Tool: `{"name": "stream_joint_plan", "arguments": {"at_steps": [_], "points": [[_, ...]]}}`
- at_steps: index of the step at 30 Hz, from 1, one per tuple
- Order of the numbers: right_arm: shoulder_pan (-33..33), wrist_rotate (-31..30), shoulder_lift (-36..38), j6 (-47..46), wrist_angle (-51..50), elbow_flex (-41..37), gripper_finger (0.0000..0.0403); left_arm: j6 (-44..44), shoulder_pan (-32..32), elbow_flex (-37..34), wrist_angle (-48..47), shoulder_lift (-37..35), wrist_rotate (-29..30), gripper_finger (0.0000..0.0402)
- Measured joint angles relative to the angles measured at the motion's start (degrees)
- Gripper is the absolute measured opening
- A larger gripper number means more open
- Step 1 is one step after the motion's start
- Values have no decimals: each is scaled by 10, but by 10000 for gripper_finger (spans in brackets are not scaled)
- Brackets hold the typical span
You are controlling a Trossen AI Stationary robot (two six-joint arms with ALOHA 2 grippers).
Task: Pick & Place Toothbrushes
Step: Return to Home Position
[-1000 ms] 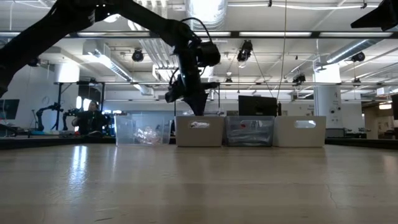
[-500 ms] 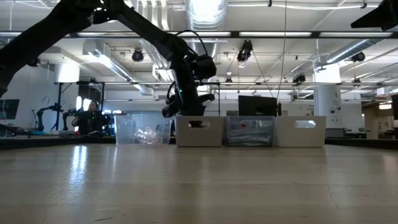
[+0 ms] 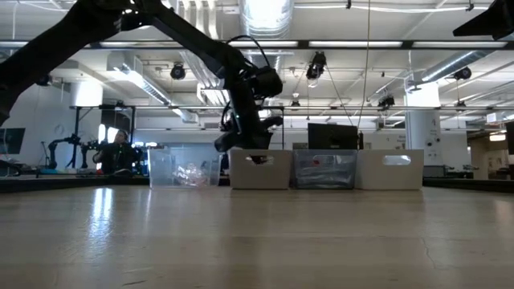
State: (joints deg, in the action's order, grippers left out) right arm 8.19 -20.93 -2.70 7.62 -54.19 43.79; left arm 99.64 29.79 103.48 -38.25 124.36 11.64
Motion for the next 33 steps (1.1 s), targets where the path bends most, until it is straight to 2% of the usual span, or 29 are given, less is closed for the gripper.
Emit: {"name": "stream_joint_plan", "arguments": {"at_steps": [4,8,14,23,27,33], "points": [[0,0,0,0,0,0,8,-17,1,23,-1,0,5,100],[0,0,0,0,0,0,8,-10,0,42,-41,0,7,118],[0,0,0,-1,0,0,8,-4,-2,45,-80,0,10,137],[0,0,0,0,0,0,8,-45,-14,66,-80,-29,72,149],[0,0,0,-1,0,0,8,-121,-25,68,-78,-66,126,147],[0,0,0,0,0,0,8,-320,-72,61,-82,-161,209,147]]}}
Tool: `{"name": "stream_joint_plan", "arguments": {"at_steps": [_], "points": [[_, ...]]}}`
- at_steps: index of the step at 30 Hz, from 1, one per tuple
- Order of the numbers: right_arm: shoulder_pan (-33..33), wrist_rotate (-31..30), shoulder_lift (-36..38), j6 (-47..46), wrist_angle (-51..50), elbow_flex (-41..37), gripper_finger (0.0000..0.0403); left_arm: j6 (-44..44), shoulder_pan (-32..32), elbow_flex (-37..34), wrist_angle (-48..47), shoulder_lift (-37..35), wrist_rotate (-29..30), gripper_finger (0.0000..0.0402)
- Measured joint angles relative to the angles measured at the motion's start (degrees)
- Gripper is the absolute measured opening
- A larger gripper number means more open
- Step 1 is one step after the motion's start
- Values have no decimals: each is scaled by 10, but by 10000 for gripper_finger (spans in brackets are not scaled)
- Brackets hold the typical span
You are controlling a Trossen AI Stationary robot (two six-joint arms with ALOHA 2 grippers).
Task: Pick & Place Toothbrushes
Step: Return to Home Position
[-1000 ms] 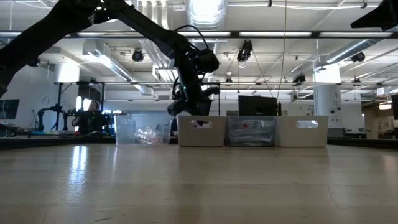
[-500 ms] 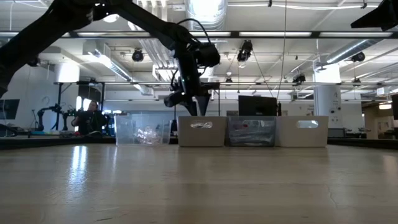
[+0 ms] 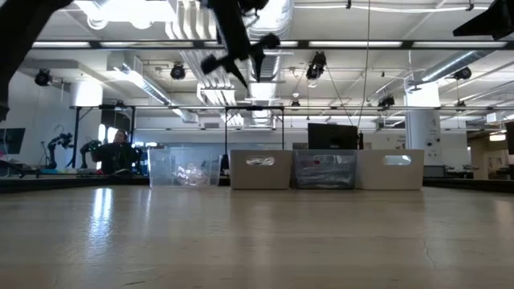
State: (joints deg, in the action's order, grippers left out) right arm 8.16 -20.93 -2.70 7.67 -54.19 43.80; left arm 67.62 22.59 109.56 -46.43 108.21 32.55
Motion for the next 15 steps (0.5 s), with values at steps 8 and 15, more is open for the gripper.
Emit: {"name": "stream_joint_plan", "arguments": {"at_steps": [8,15], "points": [[0,0,0,0,0,0,8,-117,-47,-2,-38,-117,25,147],[0,0,0,-1,0,0,8,-187,-87,-43,-35,-231,25,147]]}}
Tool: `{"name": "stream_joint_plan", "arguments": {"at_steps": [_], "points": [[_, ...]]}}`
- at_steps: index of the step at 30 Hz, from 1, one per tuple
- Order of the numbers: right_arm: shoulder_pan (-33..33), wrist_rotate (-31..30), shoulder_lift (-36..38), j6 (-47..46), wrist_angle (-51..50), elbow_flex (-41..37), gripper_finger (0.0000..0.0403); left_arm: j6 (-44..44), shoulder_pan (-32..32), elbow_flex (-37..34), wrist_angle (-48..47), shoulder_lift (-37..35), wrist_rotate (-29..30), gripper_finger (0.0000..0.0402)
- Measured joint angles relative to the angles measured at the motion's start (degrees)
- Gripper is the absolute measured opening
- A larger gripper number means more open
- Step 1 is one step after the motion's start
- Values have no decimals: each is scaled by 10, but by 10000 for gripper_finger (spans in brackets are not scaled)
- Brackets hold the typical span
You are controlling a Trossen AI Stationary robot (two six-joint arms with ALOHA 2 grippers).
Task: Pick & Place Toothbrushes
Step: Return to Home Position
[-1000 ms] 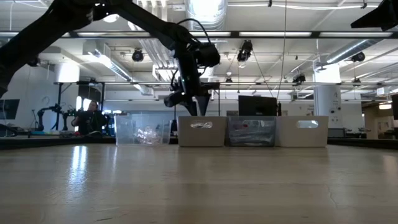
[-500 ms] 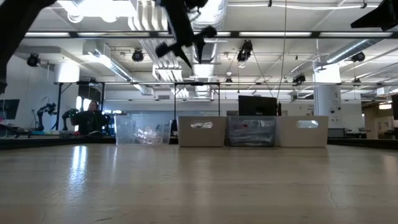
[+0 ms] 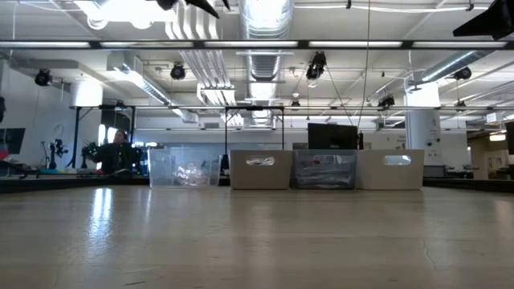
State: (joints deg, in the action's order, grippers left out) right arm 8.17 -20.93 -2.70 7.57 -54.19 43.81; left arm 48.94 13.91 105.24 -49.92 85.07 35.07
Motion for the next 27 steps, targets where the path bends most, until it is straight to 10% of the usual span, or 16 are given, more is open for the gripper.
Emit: {"name": "stream_joint_plan", "arguments": {"at_steps": [5,14,27], "points": [[0,0,0,1,0,0,8,18,-30,-106,49,-125,0,147],[0,0,0,1,0,0,8,-341,-59,-309,196,-303,-61,147],[0,0,0,1,0,0,8,-523,-59,-556,423,-443,-197,147]]}}
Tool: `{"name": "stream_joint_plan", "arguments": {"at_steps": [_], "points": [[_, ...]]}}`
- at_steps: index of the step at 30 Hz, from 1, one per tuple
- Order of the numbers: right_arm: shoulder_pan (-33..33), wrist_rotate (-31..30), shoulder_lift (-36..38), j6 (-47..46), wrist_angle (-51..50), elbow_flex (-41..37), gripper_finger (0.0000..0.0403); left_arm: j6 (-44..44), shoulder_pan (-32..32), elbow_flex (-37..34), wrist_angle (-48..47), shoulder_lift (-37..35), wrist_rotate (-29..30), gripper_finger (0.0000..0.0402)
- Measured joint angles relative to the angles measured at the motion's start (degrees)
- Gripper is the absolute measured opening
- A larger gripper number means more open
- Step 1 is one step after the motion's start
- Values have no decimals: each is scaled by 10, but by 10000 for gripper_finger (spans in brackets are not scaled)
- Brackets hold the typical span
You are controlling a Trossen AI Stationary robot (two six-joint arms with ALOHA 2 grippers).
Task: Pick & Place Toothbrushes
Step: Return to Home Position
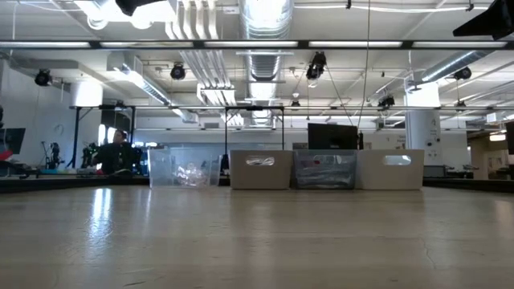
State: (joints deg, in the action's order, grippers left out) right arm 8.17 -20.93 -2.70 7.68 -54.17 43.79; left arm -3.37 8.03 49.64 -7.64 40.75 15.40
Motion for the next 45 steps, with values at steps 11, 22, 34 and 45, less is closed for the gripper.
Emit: {"name": "stream_joint_plan", "arguments": {"at_steps": [11,22,34,45], "points": [[0,0,0,-1,0,0,8,-62,-10,-198,117,-179,-83,147],[0,0,0,-1,0,0,8,-47,-11,-373,152,-370,-106,147],[0,0,0,0,0,0,8,-42,-14,-490,164,-407,-103,147],[0,0,0,-1,0,0,8,-41,-14,-491,140,-407,-103,147]]}}
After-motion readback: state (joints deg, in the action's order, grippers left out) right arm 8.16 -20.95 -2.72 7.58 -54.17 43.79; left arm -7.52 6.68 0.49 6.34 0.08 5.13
